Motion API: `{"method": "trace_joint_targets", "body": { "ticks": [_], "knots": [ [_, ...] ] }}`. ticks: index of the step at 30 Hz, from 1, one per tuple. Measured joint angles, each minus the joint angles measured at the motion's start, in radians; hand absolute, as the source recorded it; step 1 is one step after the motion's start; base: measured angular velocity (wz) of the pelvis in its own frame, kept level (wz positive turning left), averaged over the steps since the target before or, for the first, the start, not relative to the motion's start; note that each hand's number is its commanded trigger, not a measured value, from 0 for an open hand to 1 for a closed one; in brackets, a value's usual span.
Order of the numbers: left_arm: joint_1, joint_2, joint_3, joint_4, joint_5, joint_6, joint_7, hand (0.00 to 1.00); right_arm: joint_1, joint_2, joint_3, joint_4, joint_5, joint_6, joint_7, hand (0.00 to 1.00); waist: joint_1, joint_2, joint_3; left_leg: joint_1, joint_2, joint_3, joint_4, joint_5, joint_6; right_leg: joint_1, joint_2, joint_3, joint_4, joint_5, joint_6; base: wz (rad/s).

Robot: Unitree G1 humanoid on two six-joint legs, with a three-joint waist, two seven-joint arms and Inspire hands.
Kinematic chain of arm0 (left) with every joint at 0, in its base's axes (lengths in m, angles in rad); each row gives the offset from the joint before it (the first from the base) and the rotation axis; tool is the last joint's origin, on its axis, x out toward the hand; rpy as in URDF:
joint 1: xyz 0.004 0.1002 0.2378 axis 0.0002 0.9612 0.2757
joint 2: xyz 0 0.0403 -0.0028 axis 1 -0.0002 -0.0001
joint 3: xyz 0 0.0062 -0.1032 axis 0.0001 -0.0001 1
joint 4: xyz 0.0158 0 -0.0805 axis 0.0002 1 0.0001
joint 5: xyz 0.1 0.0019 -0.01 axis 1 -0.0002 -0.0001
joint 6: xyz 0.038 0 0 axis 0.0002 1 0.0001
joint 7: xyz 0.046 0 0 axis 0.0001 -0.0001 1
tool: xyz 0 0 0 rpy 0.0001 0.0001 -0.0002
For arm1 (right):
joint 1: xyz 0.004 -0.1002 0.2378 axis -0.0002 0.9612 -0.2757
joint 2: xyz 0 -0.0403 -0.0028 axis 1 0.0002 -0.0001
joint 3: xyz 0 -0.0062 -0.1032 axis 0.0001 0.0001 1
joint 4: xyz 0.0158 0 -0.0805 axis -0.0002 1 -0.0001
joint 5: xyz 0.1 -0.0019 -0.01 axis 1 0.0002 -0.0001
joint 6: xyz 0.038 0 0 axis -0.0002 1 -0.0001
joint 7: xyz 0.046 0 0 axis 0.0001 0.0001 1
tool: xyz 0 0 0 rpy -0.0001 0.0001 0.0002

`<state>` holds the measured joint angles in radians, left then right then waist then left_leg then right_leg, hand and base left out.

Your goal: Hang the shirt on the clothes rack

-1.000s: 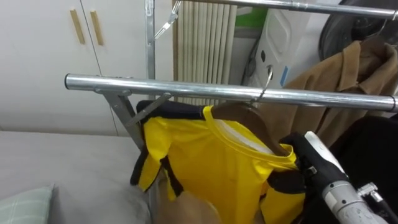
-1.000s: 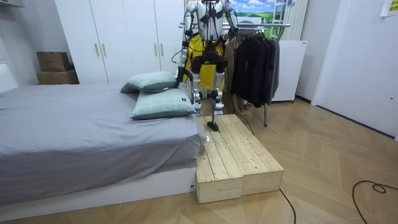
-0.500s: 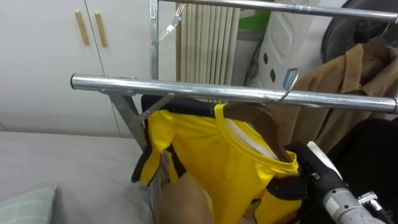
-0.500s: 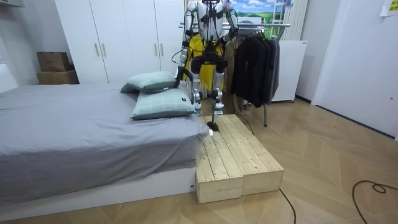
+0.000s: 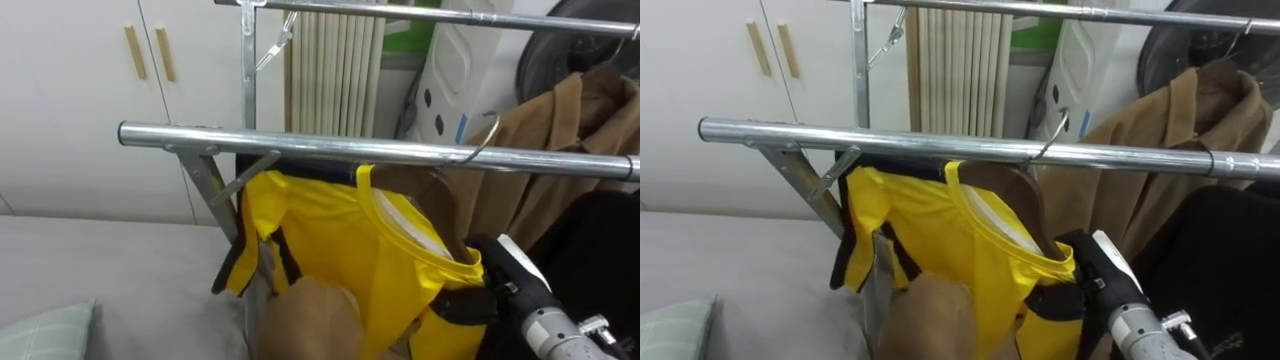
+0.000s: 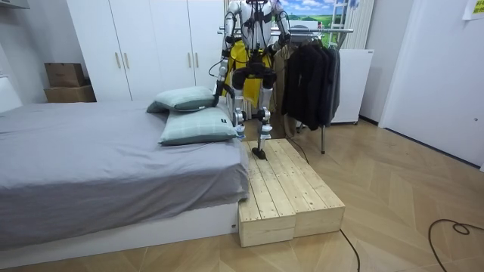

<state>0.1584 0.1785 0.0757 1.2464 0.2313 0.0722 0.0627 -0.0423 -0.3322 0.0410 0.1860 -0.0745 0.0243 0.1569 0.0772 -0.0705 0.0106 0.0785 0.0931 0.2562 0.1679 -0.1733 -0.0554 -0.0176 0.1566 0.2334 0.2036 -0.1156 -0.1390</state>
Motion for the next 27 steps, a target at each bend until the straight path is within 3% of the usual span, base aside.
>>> {"method": "trace_joint_targets", "body": {
  "ticks": [4, 7, 9, 11, 17, 27],
  "knots": [
    [0.000, 0.000, 0.000, -0.005, 0.001, 0.011, 0.000, 0.00, -0.002, 0.000, 0.000, 0.036, 0.005, -0.001, 0.002, 1.00, 0.000, -0.007, -0.0042, 0.001, -0.001, -0.002, 0.000, 0.000, 0.000, 0.001, -0.001, -0.002, 0.000, 0.000, 0.000, 0.01],
    [0.000, 0.003, 0.001, -0.011, 0.004, 0.016, -0.007, 0.00, -0.016, 0.000, 0.000, 0.113, 0.003, 0.000, 0.007, 1.00, 0.001, -0.016, -0.0025, 0.001, -0.001, -0.006, 0.000, 0.001, -0.001, 0.001, 0.000, -0.004, 0.002, 0.000, 0.000, 0.00],
    [0.001, 0.006, 0.001, -0.017, 0.005, 0.018, -0.010, 0.00, -0.033, 0.000, 0.000, 0.169, -0.004, 0.018, 0.012, 1.00, 0.000, -0.020, -0.0037, 0.001, -0.001, -0.007, 0.000, 0.001, -0.001, 0.001, -0.001, -0.009, 0.002, 0.000, 0.000, 0.02],
    [0.012, 0.006, 0.003, -0.044, 0.005, 0.030, -0.017, 0.00, -0.050, -0.013, 0.000, 0.190, -0.019, 0.036, 0.027, 1.00, -0.002, -0.023, -0.0031, -0.001, -0.001, -0.008, 0.000, 0.001, -0.001, -0.002, -0.002, -0.010, 0.005, -0.002, 0.000, 0.00],
    [0.036, 0.014, 0.046, -0.085, 0.015, 0.035, -0.028, 0.00, -0.108, -0.072, 0.000, 0.196, -0.050, 0.040, 0.105, 1.00, -0.015, -0.050, -0.0052, -0.006, -0.002, -0.020, 0.001, 0.002, -0.004, -0.009, -0.002, -0.023, 0.018, -0.008, -0.001, 0.05],
    [0.032, 0.035, 0.047, -0.099, 0.043, 0.037, -0.075, 0.00, -0.145, -0.111, 0.004, 0.196, -0.056, 0.069, 0.207, 1.00, -0.015, -0.054, -0.0040, -0.009, -0.006, -0.051, 0.002, 0.004, -0.006, -0.005, -0.008, -0.044, 0.019, -0.008, -0.002, 0.07]
  ]
}}
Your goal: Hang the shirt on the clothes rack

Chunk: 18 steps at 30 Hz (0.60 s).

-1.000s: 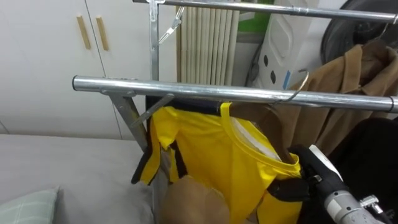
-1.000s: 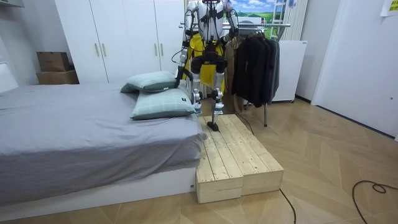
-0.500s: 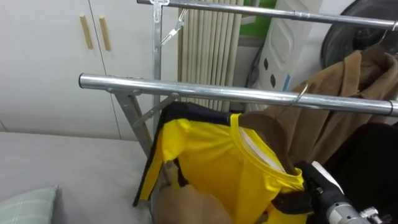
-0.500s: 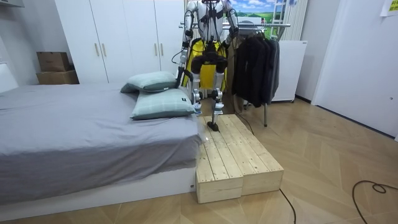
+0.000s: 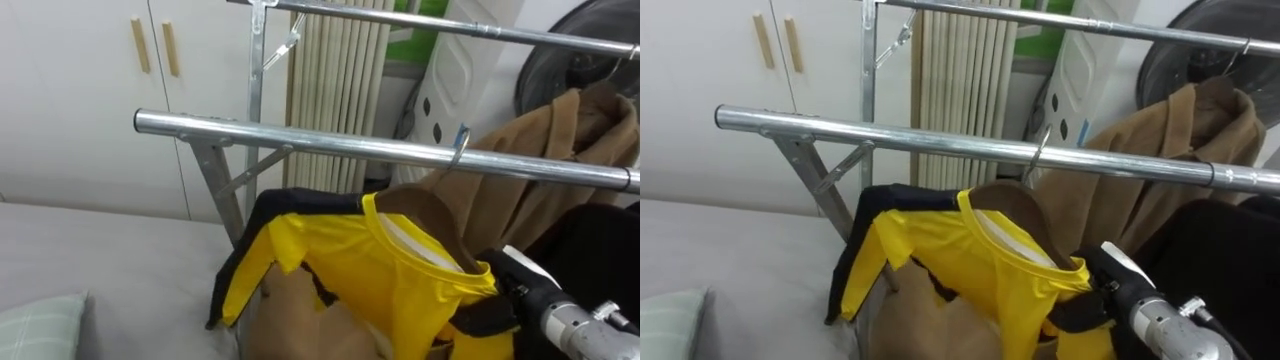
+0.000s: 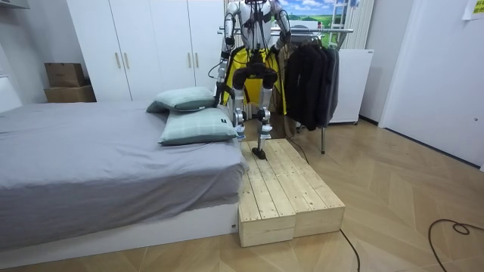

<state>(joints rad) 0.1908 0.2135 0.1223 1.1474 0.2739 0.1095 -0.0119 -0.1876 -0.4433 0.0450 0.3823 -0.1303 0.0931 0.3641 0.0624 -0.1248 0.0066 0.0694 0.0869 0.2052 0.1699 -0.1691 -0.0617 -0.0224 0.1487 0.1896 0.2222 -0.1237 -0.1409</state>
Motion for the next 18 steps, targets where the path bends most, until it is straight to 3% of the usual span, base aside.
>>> {"method": "trace_joint_targets", "body": {
  "ticks": [7, 18],
  "knots": [
    [-0.008, 0.001, -0.001, -0.002, -0.006, 0.002, -0.001, 0.00, -0.057, -0.026, 0.012, 0.045, -0.002, 0.014, 0.050, 1.00, 0.000, -0.007, 0.0040, -0.005, -0.006, -0.020, 0.000, 0.003, 0.001, -0.003, -0.004, -0.006, 0.003, -0.001, 0.002, 0.02],
    [-0.016, 0.001, -0.008, -0.002, -0.009, 0.003, -0.002, 0.00, -0.084, -0.033, 0.015, 0.130, -0.003, -0.013, 0.089, 1.00, 0.016, -0.007, 0.0038, 0.000, -0.009, -0.029, 0.001, 0.004, 0.002, 0.005, -0.007, -0.016, 0.001, -0.001, 0.003, 0.02]
  ]
}}
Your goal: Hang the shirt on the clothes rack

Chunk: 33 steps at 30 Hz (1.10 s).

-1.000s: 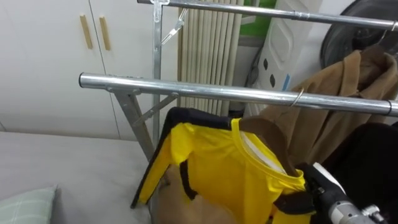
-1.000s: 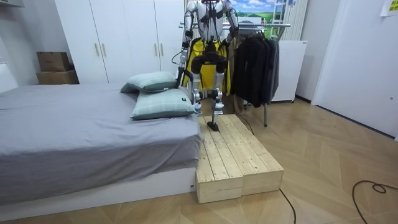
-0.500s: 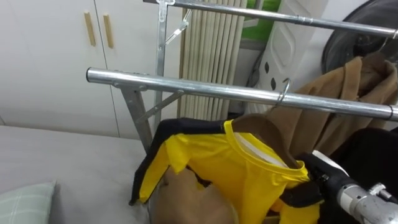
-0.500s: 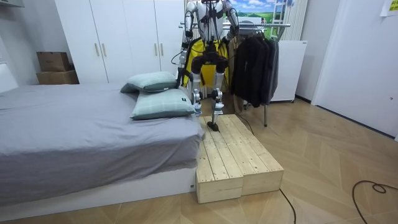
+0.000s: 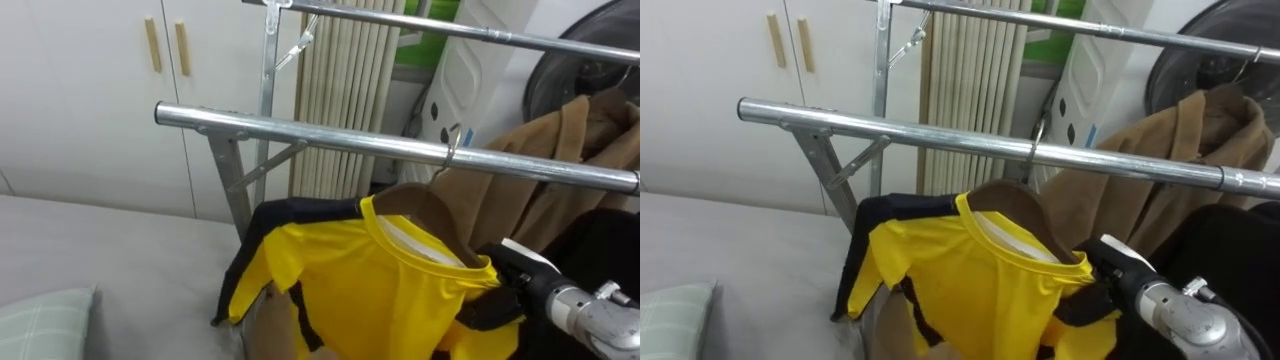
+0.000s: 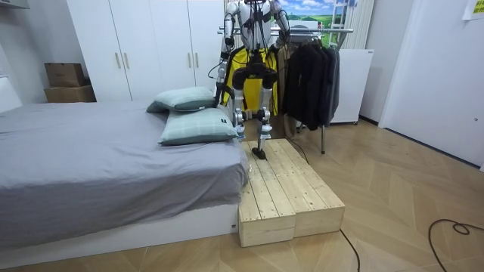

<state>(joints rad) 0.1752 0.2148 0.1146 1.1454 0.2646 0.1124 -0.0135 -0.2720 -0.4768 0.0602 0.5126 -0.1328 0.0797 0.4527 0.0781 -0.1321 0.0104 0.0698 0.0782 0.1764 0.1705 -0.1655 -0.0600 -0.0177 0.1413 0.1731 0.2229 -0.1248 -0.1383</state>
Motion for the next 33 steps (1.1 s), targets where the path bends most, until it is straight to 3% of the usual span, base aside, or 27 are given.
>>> {"method": "trace_joint_targets", "body": {
  "ticks": [5, 12, 17, 25, 33],
  "knots": [
    [-0.012, -0.003, -0.001, 0.001, 0.000, 0.001, 0.000, 0.00, 0.000, 0.004, 0.000, 0.027, -0.014, -0.006, 0.000, 1.00, 0.010, 0.005, 0.0008, -0.003, -0.004, -0.025, 0.002, 0.000, 0.000, 0.000, 0.000, 0.000, -0.002, -0.001, 0.001, 0.01],
    [-0.016, -0.003, -0.002, 0.004, 0.000, 0.002, -0.001, 0.00, 0.000, 0.006, 0.000, 0.033, -0.014, -0.007, -0.005, 1.00, 0.011, 0.007, 0.0001, -0.005, -0.003, -0.031, 0.010, 0.000, 0.000, 0.003, -0.001, -0.009, -0.002, -0.001, 0.001, 0.02],
    [-0.017, -0.003, -0.001, 0.010, 0.000, 0.002, -0.018, 0.00, 0.001, 0.006, 0.000, 0.039, -0.024, -0.016, -0.005, 1.00, 0.011, 0.018, -0.0061, -0.001, -0.003, -0.029, 0.011, 0.000, 0.000, 0.007, -0.001, -0.008, -0.002, -0.001, 0.001, 0.00],
    [-0.017, -0.003, 0.000, 0.016, -0.001, 0.002, -0.019, 0.00, 0.004, 0.010, 0.000, 0.066, -0.026, -0.021, -0.006, 1.00, 0.011, 0.020, -0.0059, 0.011, -0.002, -0.025, 0.010, 0.000, 0.000, 0.022, -0.001, -0.006, -0.005, -0.002, 0.002, 0.00],
    [-0.014, -0.003, -0.001, 0.017, -0.057, 0.002, -0.017, 0.00, 0.008, 0.066, 0.000, 0.134, -0.025, -0.040, -0.033, 1.00, 0.011, 0.019, -0.0045, 0.028, -0.002, -0.026, 0.011, 0.000, 0.000, 0.040, -0.001, -0.009, -0.007, -0.002, 0.002, 0.00]
  ]
}}
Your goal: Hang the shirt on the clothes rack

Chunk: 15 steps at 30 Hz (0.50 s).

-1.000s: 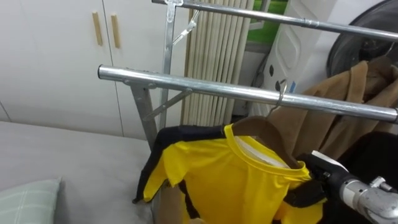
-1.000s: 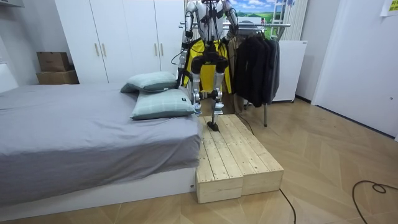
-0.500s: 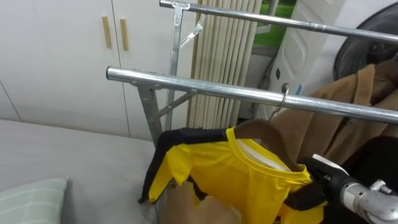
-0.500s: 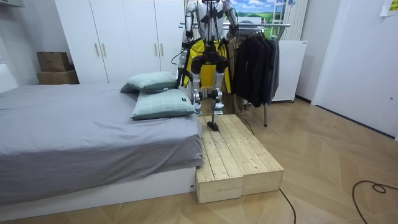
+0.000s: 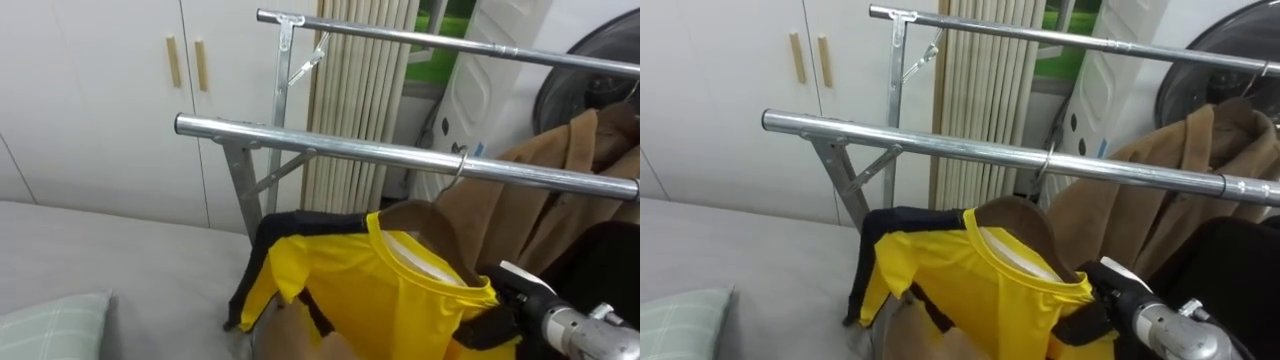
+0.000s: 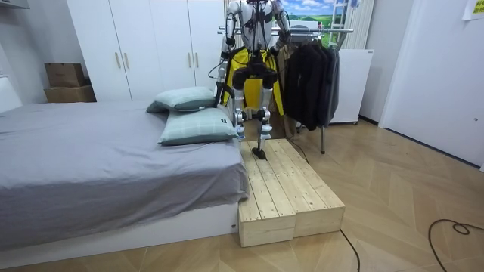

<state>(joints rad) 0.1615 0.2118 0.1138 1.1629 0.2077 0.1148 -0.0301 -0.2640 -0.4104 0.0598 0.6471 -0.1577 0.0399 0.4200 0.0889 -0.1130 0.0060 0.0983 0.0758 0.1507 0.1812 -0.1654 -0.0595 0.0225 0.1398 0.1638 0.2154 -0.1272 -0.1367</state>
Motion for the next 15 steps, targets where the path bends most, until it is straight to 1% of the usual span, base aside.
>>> {"method": "trace_joint_targets", "body": {
  "ticks": [2, 3, 4, 5, 8, 12, 13, 14, 15],
  "knots": [
    [0.001, 0.000, 0.000, 0.000, -0.003, 0.000, 0.003, 0.00, 0.000, 0.023, -0.002, 0.032, -0.001, -0.012, -0.005, 1.00, 0.000, -0.001, 0.0004, 0.002, 0.000, -0.004, 0.000, 0.000, 0.000, 0.005, 0.000, -0.002, -0.002, -0.002, 0.000, 0.05],
    [0.000, 0.000, 0.000, 0.000, -0.002, -0.001, 0.004, 0.00, 0.000, 0.027, -0.002, 0.043, -0.001, -0.018, -0.006, 1.00, 0.000, 0.000, 0.0004, 0.001, 0.000, -0.005, 0.000, 0.000, 0.000, 0.005, 0.000, -0.002, -0.005, -0.002, 0.002, 0.05],
    [-0.001, 0.000, 0.000, 0.000, 0.000, -0.004, 0.005, 0.00, 0.002, 0.033, -0.002, 0.054, -0.001, -0.027, -0.006, 1.00, 0.000, 0.000, 0.0006, -0.002, 0.000, -0.007, 0.001, 0.000, 0.000, 0.007, 0.000, -0.002, -0.011, -0.003, 0.008, 0.04],
    [-0.001, 0.000, 0.000, 0.000, 0.000, -0.005, 0.005, 0.00, 0.004, 0.039, -0.002, 0.059, 0.000, -0.026, -0.006, 1.00, -0.001, 0.001, 0.0004, -0.002, 0.000, -0.008, 0.001, 0.000, 0.000, 0.007, 0.000, -0.002, -0.012, -0.003, 0.009, 0.03],
    [0.000, 0.000, 0.000, 0.000, -0.001, -0.005, 0.005, 0.00, 0.006, 0.049, -0.003, 0.079, 0.003, -0.033, -0.012, 1.00, 0.000, 0.000, 0.0002, -0.001, 0.000, -0.008, 0.001, 0.000, 0.001, 0.011, -0.001, -0.004, -0.013, -0.003, 0.009, 0.00],
    [0.000, 0.000, 0.000, 0.000, 0.000, -0.005, 0.005, 0.00, 0.006, 0.051, -0.003, 0.086, 0.004, -0.038, -0.016, 1.00, 0.000, 0.000, -0.0001, 0.000, -0.001, -0.010, 0.001, -0.001, 0.001, 0.012, -0.003, -0.011, -0.014, -0.001, 0.005, 0.01],
    [0.000, 0.000, 0.000, 0.000, 0.000, -0.004, 0.005, 0.00, 0.006, 0.051, -0.003, 0.091, 0.004, -0.039, -0.021, 0.67, 0.000, 0.001, -0.0004, 0.000, -0.001, -0.011, 0.001, -0.001, 0.001, 0.013, -0.003, -0.012, -0.015, 0.001, 0.002, 0.03],
    [0.000, 0.000, 0.000, 0.000, 0.000, -0.004, 0.004, 0.00, 0.006, 0.052, -0.003, 0.092, 0.005, -0.039, -0.027, 0.54, 0.000, 0.001, -0.0003, 0.000, -0.001, -0.011, 0.001, -0.001, 0.001, 0.013, -0.003, -0.014, -0.015, 0.001, 0.002, 0.00],
    [0.000, 0.000, 0.000, 0.000, 0.000, -0.004, 0.004, 0.00, 0.006, 0.052, -0.003, 0.092, 0.006, -0.039, -0.029, 0.08, 0.000, 0.001, -0.0002, 0.000, -0.001, -0.011, 0.001, -0.001, 0.001, 0.013, -0.003, -0.014, -0.014, 0.001, 0.001, 0.00]
  ]
}}
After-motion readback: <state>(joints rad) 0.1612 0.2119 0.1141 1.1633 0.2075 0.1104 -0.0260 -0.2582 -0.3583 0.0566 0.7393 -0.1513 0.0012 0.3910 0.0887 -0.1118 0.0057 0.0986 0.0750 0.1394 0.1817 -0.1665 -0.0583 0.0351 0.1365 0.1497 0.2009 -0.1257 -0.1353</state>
